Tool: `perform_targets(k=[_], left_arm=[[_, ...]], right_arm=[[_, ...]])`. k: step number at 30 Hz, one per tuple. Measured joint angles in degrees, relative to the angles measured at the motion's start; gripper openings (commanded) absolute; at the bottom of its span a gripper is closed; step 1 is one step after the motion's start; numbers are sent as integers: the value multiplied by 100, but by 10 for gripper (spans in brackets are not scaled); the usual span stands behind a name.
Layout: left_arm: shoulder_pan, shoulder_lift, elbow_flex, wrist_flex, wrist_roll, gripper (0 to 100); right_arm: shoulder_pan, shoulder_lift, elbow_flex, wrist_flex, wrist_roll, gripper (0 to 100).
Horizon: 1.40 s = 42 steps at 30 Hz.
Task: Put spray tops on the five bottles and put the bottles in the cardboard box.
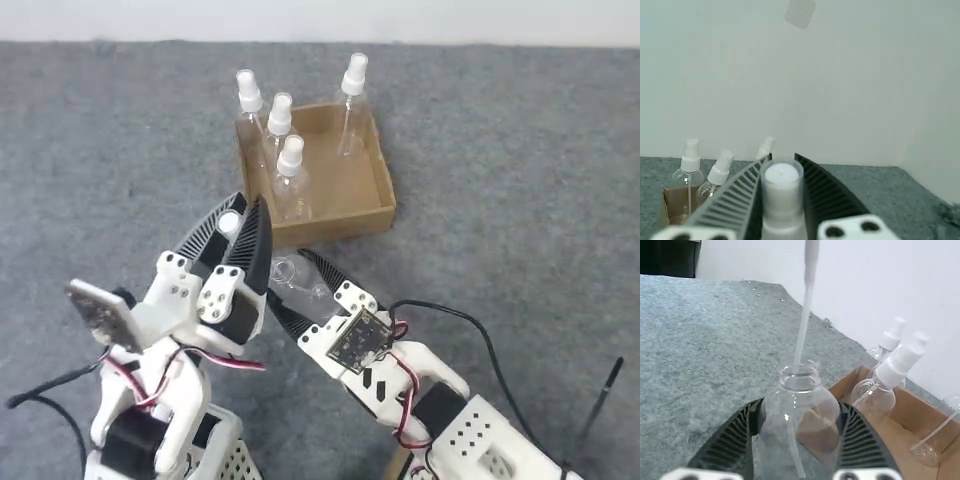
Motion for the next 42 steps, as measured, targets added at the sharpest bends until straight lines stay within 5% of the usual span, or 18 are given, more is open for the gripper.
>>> perform_targets(k=[9,28,42], left_arm=[[26,0,0,88,0,154],[18,0,-448,862,-360,155],[-712,0,-818,941,-378,94]], right_arm=[[0,0,0,0,0,44],[132,-9,0,0,-9,44],[229,-9,0,0,-9,44]])
